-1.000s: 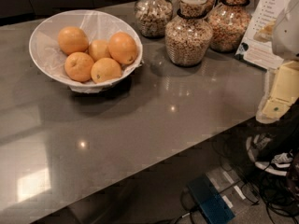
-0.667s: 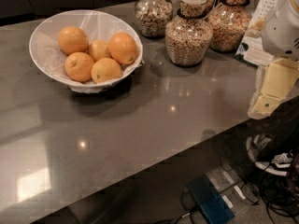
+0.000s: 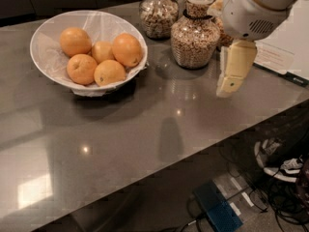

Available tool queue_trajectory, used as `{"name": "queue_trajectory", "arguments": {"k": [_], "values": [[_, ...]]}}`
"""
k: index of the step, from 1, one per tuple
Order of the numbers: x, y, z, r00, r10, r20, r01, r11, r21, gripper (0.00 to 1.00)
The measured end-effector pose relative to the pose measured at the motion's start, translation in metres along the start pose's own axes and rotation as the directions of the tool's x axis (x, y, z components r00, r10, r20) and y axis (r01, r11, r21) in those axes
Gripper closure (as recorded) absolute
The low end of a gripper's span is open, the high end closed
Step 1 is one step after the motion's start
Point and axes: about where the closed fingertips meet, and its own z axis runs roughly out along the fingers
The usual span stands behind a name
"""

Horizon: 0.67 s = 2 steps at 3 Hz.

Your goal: Pick orange from white bowl

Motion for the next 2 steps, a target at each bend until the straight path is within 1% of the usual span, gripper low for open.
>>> {"name": "queue_trajectory", "arguments": {"k": [1, 2], "values": [[-0.0327, -0.0248, 0.0109, 0.996, -0.056, 0.07, 0.054, 0.998, 0.034, 0.0], [-0.0329, -0.0251, 0.0111, 0.996, -0.057, 0.071, 0.055, 0.9979, 0.034, 0.0]]}}
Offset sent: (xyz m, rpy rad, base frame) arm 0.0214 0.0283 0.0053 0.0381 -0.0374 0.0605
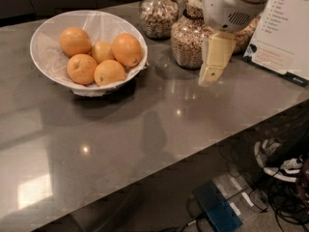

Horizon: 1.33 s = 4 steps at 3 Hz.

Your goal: Pick orange from white bowl

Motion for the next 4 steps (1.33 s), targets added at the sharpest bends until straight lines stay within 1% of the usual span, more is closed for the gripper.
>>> {"name": "queue_trajectory", "arguments": {"k": [1, 2, 3, 4], "values": [[-0.012, -0.015, 0.012, 0.999, -0.037, 0.027, 0.037, 0.9992, 0.013, 0.0], [-0.031, -0.039, 0.038, 0.995, -0.079, 0.067, 0.079, 0.9969, 0.009, 0.0], [-0.031, -0.039, 0.038, 0.995, -0.079, 0.067, 0.079, 0.9969, 0.009, 0.0], [-0.035, -0.041, 0.041, 0.993, -0.084, 0.081, 0.082, 0.9961, 0.032, 0.0]]}}
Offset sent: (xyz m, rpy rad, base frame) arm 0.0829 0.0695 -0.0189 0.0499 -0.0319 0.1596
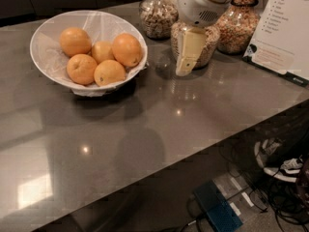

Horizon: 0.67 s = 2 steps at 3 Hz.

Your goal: Pick orange from white bowl

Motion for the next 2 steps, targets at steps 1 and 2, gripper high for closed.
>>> {"name": "queue_trajectory", "arguments": {"k": [1, 2], "values": [[-0.014, -0.019, 0.014, 0.995, 0.009, 0.095, -0.013, 0.999, 0.044, 0.0], [-0.035, -0.038, 0.03, 0.981, 0.019, 0.191, -0.027, 0.9988, 0.041, 0.0]]}}
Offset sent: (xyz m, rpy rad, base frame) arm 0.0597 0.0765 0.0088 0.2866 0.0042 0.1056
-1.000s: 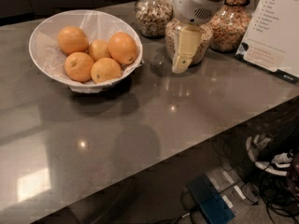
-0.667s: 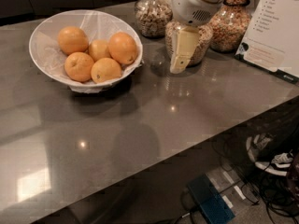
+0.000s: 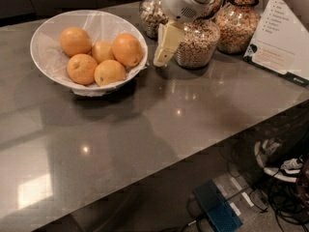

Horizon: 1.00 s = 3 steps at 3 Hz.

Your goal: Pick orange from white bowl

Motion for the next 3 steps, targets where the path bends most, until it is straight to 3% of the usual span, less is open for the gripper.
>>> {"name": "queue_trajectory", "arguments": {"k": [1, 2, 3], "values": [[-0.006, -0.01, 0.01, 0.996, 0.036, 0.076, -0.034, 0.9989, -0.033, 0.0], [-0.008, -0.011, 0.014, 0.996, 0.035, 0.083, -0.033, 0.9991, -0.027, 0.0], [-0.012, -0.016, 0.029, 0.993, 0.038, 0.111, -0.034, 0.9989, -0.031, 0.19]]}}
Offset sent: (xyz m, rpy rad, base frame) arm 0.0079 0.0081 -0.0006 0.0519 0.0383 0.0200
